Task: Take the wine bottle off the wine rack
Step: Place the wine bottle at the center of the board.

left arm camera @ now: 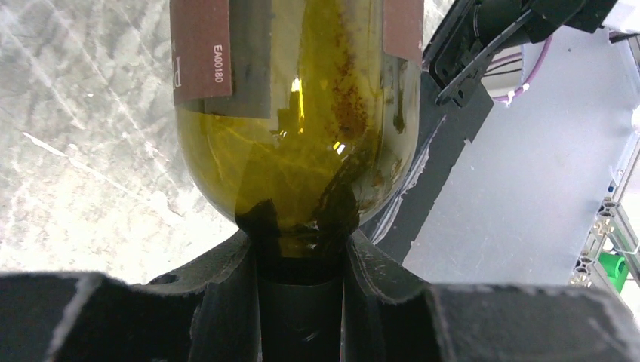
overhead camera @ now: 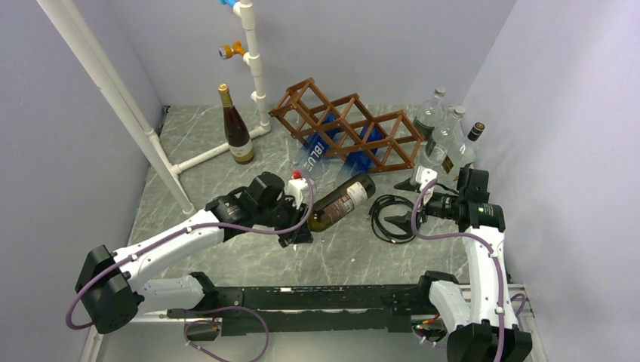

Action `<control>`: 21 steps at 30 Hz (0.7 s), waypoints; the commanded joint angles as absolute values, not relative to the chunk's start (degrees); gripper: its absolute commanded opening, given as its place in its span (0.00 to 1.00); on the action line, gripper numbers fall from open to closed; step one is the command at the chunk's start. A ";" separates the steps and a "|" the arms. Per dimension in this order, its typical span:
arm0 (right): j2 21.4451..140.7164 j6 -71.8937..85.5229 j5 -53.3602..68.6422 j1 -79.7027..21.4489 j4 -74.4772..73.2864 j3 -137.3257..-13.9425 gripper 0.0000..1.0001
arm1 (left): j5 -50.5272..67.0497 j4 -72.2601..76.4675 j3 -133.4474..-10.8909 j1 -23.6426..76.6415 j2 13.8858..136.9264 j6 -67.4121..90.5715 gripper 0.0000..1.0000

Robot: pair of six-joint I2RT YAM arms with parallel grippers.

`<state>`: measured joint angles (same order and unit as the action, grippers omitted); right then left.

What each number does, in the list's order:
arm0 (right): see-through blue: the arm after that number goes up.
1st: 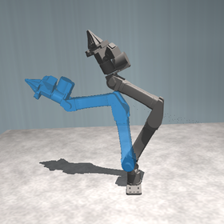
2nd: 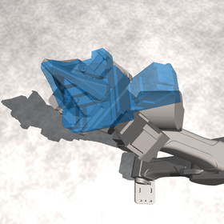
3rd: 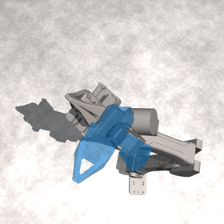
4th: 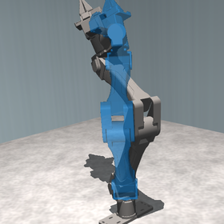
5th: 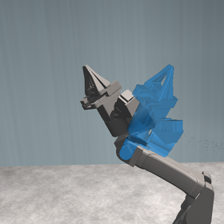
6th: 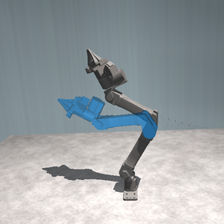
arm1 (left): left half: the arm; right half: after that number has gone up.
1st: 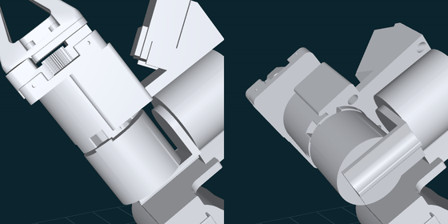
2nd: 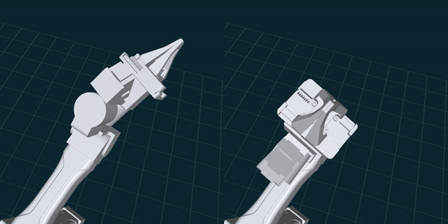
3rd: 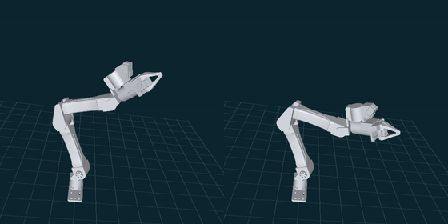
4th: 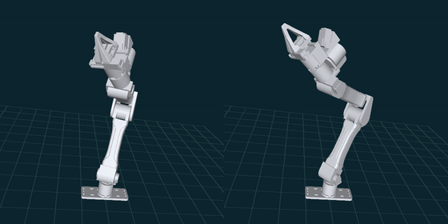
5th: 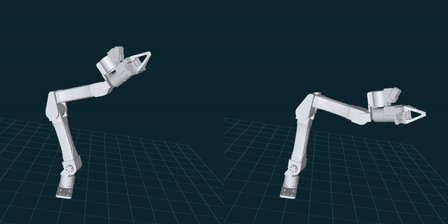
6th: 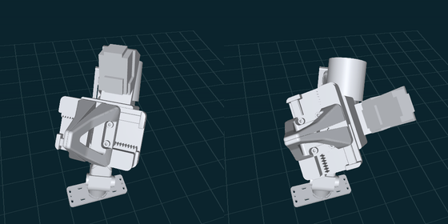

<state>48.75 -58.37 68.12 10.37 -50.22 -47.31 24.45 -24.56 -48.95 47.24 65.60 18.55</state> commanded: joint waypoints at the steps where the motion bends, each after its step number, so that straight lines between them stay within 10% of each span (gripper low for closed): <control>1: 48.50 -66.13 72.16 10.68 -55.12 -50.00 1.00 | 27.74 -15.00 -49.86 49.08 65.00 18.67 0.00; 21: 58.09 -101.85 70.67 3.84 -76.16 -54.86 1.00 | 33.96 -12.76 -54.40 54.29 76.86 21.76 0.00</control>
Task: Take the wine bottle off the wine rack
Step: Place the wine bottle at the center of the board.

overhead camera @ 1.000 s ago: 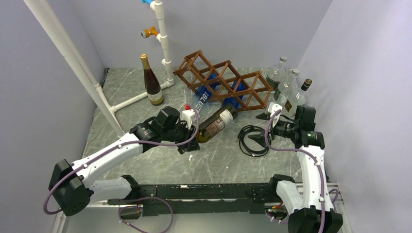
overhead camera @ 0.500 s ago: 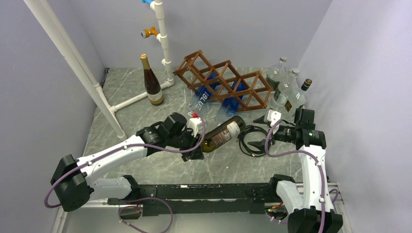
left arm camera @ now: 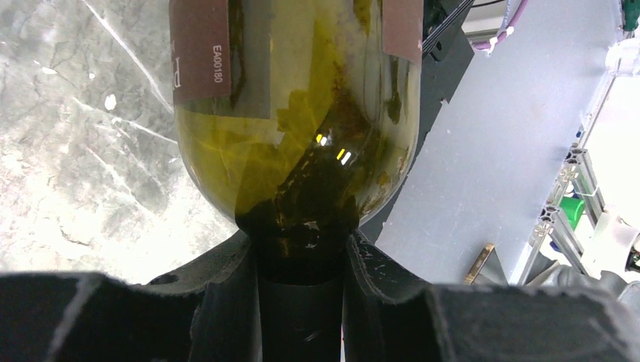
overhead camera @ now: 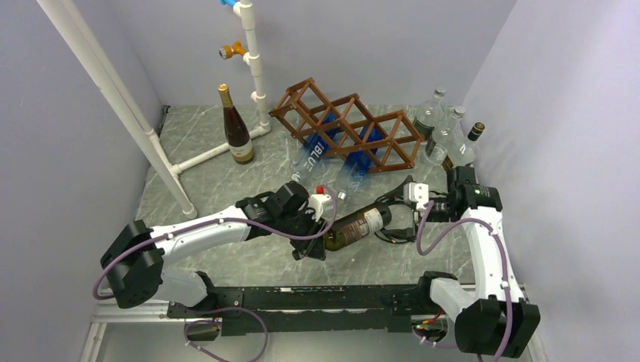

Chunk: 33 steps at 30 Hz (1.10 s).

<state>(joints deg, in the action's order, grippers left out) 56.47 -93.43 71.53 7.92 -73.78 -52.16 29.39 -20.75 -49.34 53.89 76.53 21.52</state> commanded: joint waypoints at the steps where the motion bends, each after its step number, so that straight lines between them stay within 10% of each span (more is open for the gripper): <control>1: 58.50 -101.02 69.12 1.28 -75.18 -55.08 1.00 | 34.28 -13.08 -54.76 54.31 77.28 21.75 0.00; 33: 63.36 -80.13 39.95 -29.55 -46.79 -45.41 1.00 | 39.45 -10.75 -56.07 54.31 83.56 24.21 0.00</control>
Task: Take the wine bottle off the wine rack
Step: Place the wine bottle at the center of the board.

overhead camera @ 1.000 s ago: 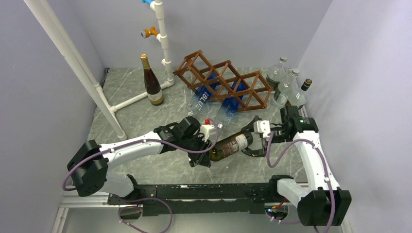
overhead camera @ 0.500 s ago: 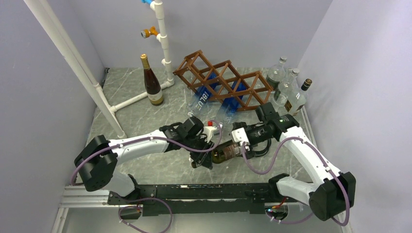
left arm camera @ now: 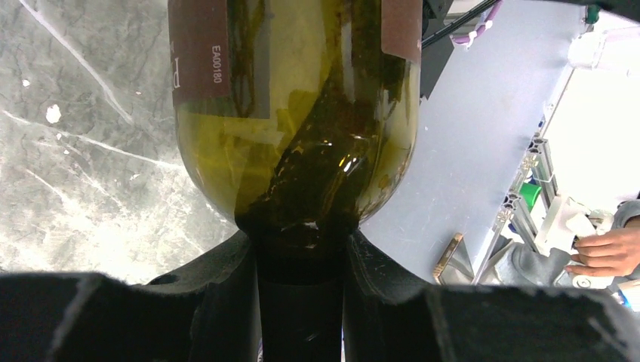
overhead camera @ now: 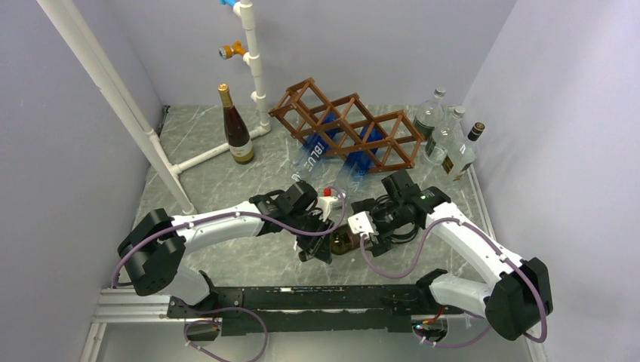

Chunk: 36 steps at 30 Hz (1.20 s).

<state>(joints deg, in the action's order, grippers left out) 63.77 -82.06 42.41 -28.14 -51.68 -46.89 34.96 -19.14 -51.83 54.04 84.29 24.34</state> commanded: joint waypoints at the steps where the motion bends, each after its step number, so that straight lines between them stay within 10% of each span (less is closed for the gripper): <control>1: 63.41 -79.93 39.46 -29.92 -46.25 -45.10 1.00 | 39.59 -10.58 -56.04 54.25 83.65 24.36 0.00; 20: 63.72 -80.24 31.03 -34.96 -40.50 -41.69 0.91 | 47.17 -1.91 -52.65 51.26 84.09 29.44 0.00; 36: 61.49 -78.94 37.40 -34.01 -40.96 -41.66 0.26 | 49.17 1.29 -51.01 50.10 83.85 31.19 0.12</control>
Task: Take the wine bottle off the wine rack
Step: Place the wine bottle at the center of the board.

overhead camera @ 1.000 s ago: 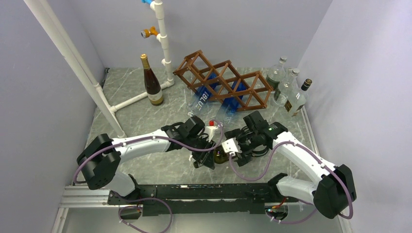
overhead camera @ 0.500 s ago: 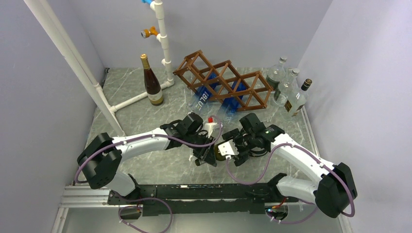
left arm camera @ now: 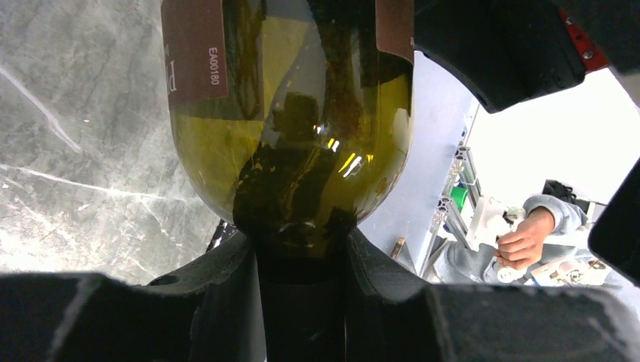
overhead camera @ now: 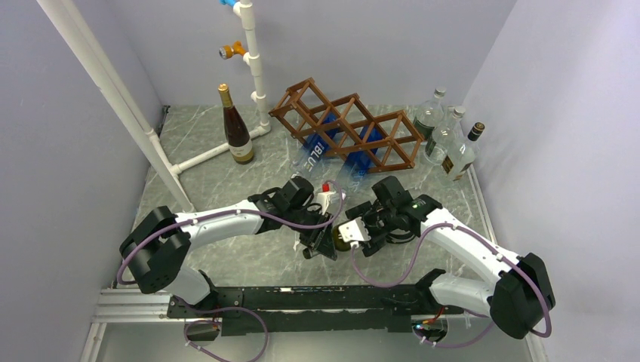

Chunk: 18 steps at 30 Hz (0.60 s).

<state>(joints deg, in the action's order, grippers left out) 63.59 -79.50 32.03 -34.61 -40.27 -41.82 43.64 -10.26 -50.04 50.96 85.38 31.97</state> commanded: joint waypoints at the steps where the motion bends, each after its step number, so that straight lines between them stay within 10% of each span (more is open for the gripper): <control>1: 61.26 -78.76 38.01 -33.68 -41.03 -41.63 0.23 | 49.35 1.46 -50.91 50.08 83.85 31.28 0.16; 18: 59.13 -76.58 44.94 -30.26 -40.80 -41.35 0.07 | 48.91 1.30 -49.91 50.01 82.18 30.50 0.67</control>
<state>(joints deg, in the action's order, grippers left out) 61.58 -77.52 37.12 -31.03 -41.98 -40.51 48.03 -4.40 -49.74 50.22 85.21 32.51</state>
